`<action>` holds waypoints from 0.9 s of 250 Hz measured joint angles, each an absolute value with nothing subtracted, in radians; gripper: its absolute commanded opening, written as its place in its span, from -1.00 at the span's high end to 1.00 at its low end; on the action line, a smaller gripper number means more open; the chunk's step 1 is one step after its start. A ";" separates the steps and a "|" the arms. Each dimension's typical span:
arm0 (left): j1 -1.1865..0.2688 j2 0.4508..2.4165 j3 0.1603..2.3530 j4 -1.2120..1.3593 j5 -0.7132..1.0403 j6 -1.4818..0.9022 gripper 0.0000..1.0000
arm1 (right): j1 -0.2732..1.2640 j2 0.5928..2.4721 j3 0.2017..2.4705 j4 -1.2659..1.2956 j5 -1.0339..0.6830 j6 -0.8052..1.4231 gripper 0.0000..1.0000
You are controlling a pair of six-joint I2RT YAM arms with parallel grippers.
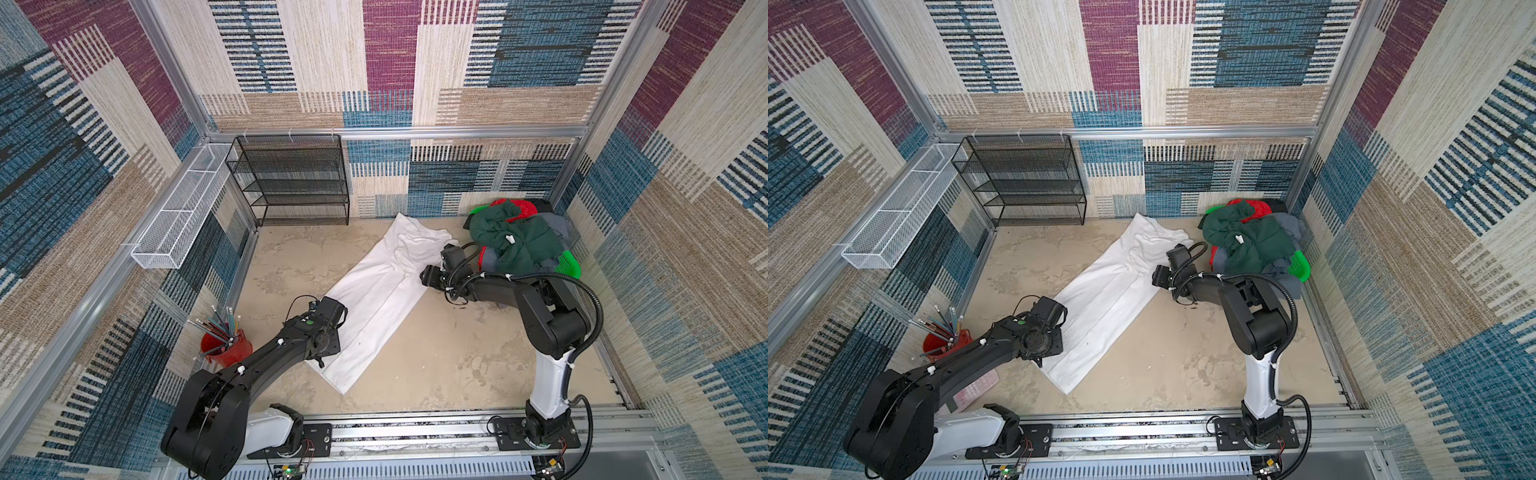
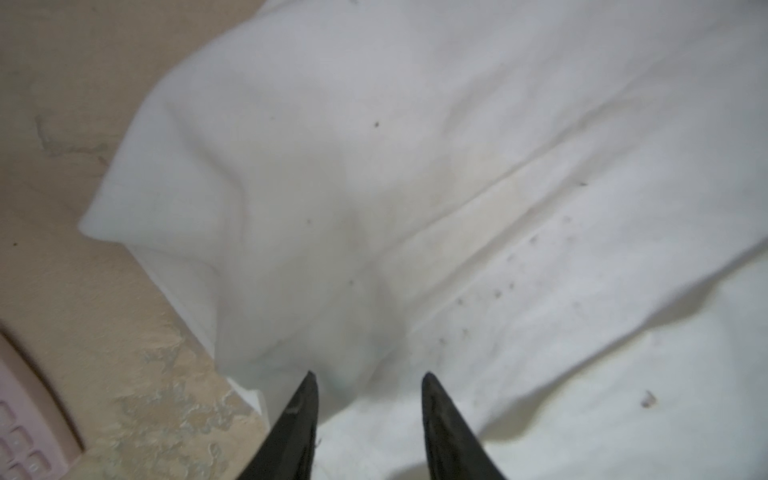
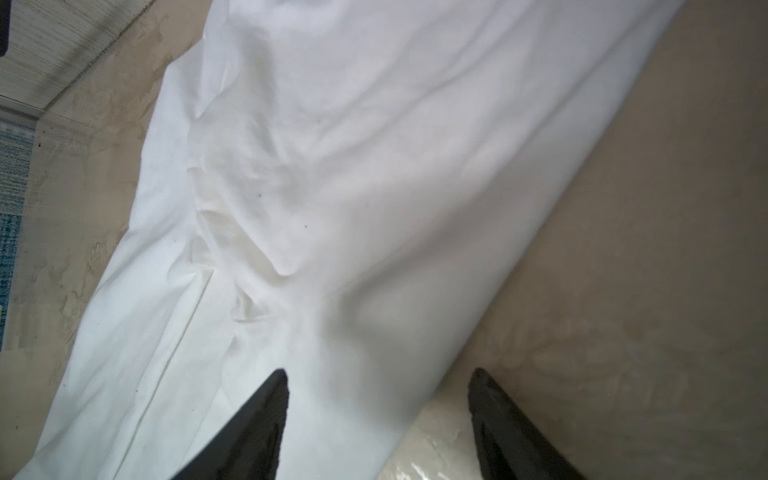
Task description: Fold and stack the t-shirts
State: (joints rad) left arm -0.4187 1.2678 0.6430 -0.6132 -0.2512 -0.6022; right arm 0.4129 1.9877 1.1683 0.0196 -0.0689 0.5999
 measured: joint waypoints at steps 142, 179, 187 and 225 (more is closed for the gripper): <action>-0.558 1.396 0.651 -0.529 -0.208 -0.611 0.82 | 0.412 2.162 1.436 -0.071 0.010 0.545 -0.28; -0.675 1.429 0.688 -0.545 -0.219 -0.648 0.82 | 0.411 2.206 1.514 -0.112 0.036 0.514 -0.28; -0.702 1.436 0.696 -0.550 -0.222 -0.660 0.82 | 0.410 2.213 1.528 -0.122 0.038 0.505 -0.28; -0.843 1.472 0.729 -0.559 -0.218 -0.750 0.78 | 0.384 2.236 1.580 -0.165 0.045 0.467 -0.29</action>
State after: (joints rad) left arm -0.8429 1.4719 0.7288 -0.5587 -0.2184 -0.7502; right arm 0.3840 2.2364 1.5803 -0.1646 0.0452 0.4667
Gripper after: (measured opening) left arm 0.090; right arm 0.644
